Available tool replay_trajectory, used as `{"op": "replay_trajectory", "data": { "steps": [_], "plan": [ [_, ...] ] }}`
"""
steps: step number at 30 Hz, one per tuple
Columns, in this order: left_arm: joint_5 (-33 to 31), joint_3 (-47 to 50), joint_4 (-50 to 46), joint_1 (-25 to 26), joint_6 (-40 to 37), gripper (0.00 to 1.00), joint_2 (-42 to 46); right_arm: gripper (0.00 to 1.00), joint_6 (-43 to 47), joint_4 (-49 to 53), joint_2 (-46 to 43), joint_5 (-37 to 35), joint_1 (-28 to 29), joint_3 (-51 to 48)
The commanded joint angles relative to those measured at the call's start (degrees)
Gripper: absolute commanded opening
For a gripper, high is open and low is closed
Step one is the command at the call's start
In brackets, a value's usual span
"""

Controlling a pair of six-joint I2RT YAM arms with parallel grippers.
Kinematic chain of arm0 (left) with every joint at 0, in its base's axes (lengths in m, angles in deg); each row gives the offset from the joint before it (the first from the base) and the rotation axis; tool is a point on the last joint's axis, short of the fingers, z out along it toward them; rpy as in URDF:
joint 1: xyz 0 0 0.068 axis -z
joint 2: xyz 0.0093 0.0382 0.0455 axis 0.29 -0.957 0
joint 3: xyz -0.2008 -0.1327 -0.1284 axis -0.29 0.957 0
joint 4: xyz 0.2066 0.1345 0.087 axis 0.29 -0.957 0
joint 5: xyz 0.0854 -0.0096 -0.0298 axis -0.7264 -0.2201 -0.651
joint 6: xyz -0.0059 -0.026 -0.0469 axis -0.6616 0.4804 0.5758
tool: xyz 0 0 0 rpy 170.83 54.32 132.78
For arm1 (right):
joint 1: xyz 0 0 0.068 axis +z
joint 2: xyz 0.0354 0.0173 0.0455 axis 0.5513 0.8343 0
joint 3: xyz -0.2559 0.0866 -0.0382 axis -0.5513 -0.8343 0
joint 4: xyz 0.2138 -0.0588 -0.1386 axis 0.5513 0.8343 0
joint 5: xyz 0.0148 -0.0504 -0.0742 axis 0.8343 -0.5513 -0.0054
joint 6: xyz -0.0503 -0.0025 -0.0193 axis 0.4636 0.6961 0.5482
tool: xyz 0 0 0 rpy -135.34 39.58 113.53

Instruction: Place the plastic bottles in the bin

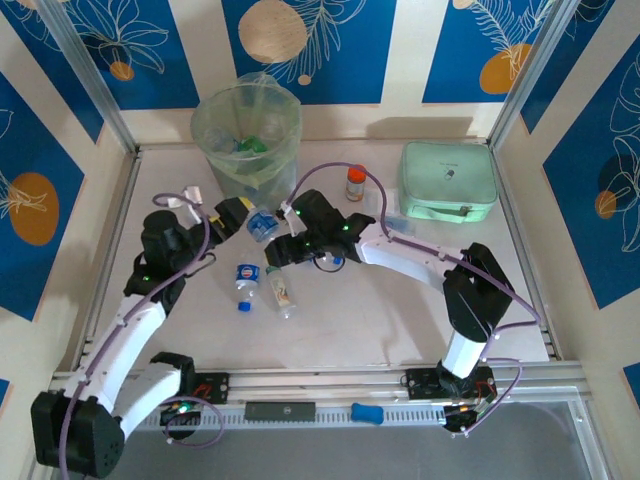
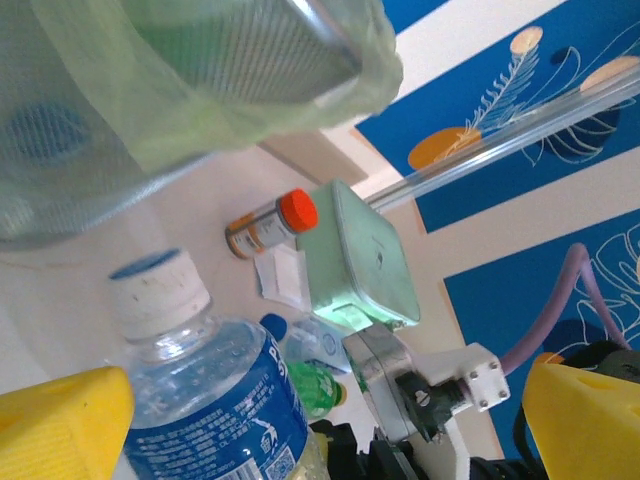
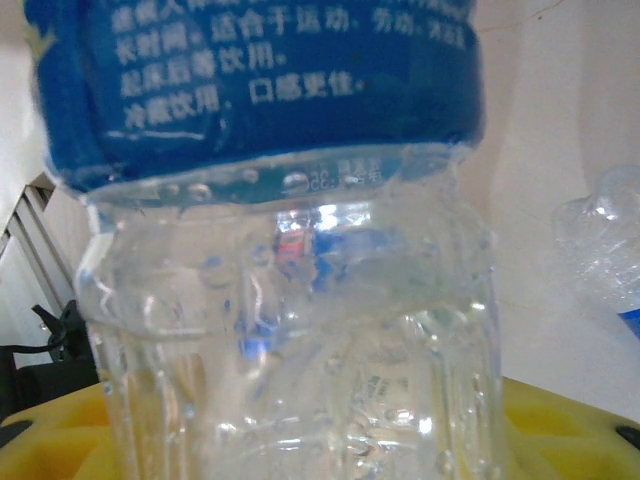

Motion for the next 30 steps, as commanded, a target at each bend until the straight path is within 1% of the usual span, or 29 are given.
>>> {"op": "replay_trajectory", "data": {
  "steps": [1, 9, 14, 18, 23, 26, 29, 30],
  "plan": [
    [-4.0, 1.1, 4.8, 2.7, 1.8, 0.99, -2.3, 0.48, -2.0, -3.1, -3.6, 1.9, 0.4, -1.6],
    [-6.4, 0.4, 4.0, 6.8, 1.5, 1.0, -7.1, 0.47, -2.2, -7.3, -7.1, 0.9, 0.9, -5.4],
    [-6.6, 0.2, 5.3, 7.9, 2.3, 0.99, -8.7, 0.48, -1.2, -8.0, -6.4, 1.5, 1.9, -4.9],
    [-6.5, 0.3, 5.9, 8.4, 2.5, 0.91, -9.2, 0.47, -0.8, -9.0, -5.6, 2.3, 2.5, -4.5],
    [-5.9, 1.3, 7.7, 8.5, 3.3, 0.74, -9.1, 0.47, -0.3, -8.4, -4.3, 1.7, 3.5, -3.2],
    [-5.9, 1.6, 8.0, 8.5, 3.6, 0.63, -8.8, 0.49, -0.5, -8.5, -4.1, 1.5, 3.7, -3.2],
    [-6.0, 1.6, 8.2, 8.5, 3.6, 0.57, -8.7, 0.59, -0.6, -8.5, -4.5, 1.1, 3.6, -3.4],
    [-6.1, 1.6, 8.3, 8.5, 3.7, 0.56, -8.7, 0.65, -0.5, -8.9, -4.8, 0.8, 3.6, -3.8]
  ]
}}
